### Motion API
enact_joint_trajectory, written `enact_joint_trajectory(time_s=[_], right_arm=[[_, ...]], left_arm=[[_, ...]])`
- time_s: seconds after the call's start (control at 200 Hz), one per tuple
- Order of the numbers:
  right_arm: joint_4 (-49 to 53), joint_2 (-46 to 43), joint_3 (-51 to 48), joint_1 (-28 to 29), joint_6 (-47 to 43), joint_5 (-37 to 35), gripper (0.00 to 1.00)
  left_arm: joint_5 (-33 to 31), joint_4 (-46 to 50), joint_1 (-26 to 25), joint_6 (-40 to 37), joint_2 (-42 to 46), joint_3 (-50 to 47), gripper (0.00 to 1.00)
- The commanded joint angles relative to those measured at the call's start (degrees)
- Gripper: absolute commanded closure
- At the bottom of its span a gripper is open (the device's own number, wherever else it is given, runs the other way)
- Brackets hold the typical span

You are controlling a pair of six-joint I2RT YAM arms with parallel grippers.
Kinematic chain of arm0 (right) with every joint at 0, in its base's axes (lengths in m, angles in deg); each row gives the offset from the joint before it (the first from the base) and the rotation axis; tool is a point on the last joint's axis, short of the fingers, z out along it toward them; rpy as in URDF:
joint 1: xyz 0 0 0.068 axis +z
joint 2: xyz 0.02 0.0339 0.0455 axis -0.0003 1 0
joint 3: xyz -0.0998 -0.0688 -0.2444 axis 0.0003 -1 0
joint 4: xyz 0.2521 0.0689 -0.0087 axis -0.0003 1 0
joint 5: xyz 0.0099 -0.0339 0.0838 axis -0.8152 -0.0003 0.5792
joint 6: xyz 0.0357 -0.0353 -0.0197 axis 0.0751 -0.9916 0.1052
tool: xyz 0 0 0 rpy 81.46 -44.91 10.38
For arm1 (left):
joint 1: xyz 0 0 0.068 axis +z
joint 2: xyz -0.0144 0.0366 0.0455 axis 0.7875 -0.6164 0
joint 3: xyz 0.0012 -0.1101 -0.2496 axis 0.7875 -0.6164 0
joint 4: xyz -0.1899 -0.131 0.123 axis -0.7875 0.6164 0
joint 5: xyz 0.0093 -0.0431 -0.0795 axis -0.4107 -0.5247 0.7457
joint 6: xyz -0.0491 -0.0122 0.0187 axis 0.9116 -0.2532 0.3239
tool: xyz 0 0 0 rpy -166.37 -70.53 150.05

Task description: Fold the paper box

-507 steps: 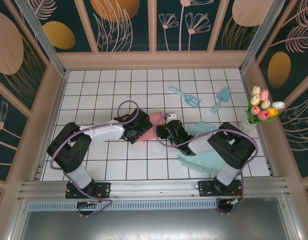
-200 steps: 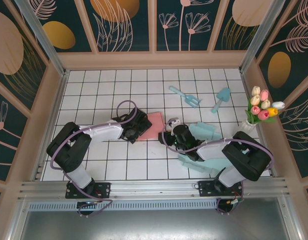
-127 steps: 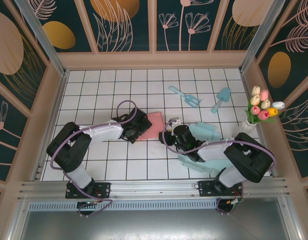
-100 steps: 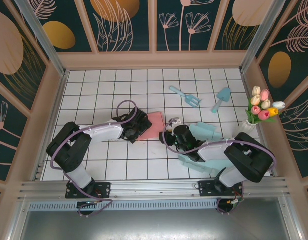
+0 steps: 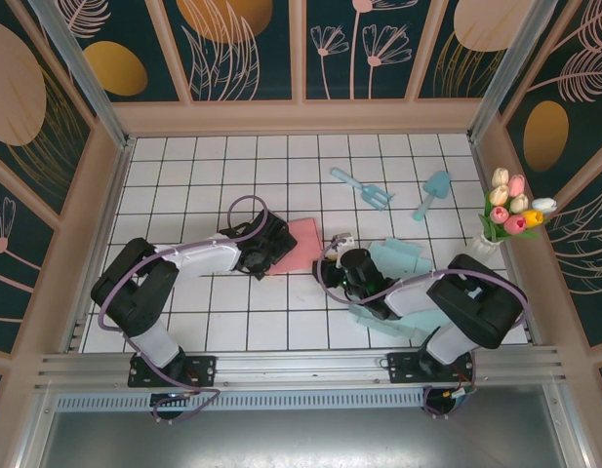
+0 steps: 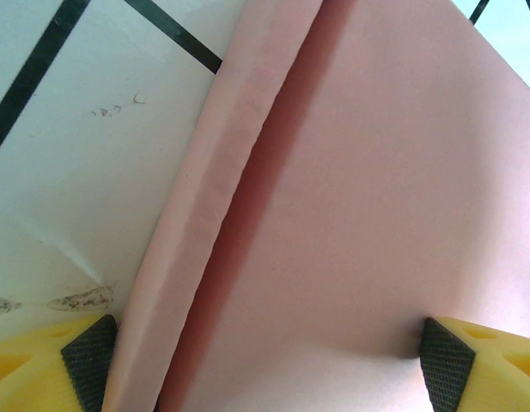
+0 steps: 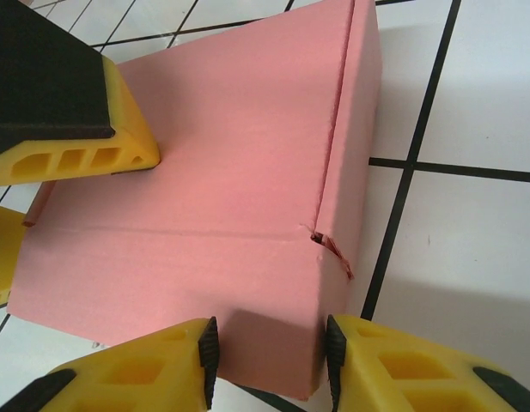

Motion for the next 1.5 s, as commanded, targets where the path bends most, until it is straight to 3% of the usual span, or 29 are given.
enact_joint_trajectory(time_s=[0.0,0.23,0.646,0.961,1.251,1.496], right_arm=[[-3.8,1.8,-1.2,0.5,-0.7,0.0,0.6],[-9.0,4.0,-2.8,0.7,-2.4,-2.3,0.64],[-28.7,16.5,-6.1,1.3,-7.0,-5.7,0.62],[-28.2,21.0,-2.8,2.7,-10.7,-9.7,0.58],[-18.0,21.6,2.7,2.8,-11.2,-13.4,0.53],[-13.3,14.4,2.6,2.7,-8.7,-8.3,0.51]], left_arm=[[-1.9,6.9,0.9,0.0,-2.7,-2.7,0.1],[-1.5,6.7,0.9,-0.2,-3.1,-2.9,0.1],[-1.3,6.5,0.9,-0.6,-3.1,-3.1,0.1],[-0.4,5.9,0.9,-1.0,-3.3,-2.8,0.1],[-0.3,6.1,0.9,-1.2,-3.0,-2.8,0.11],[-0.6,6.3,0.9,-1.1,-3.3,-2.6,0.11]])
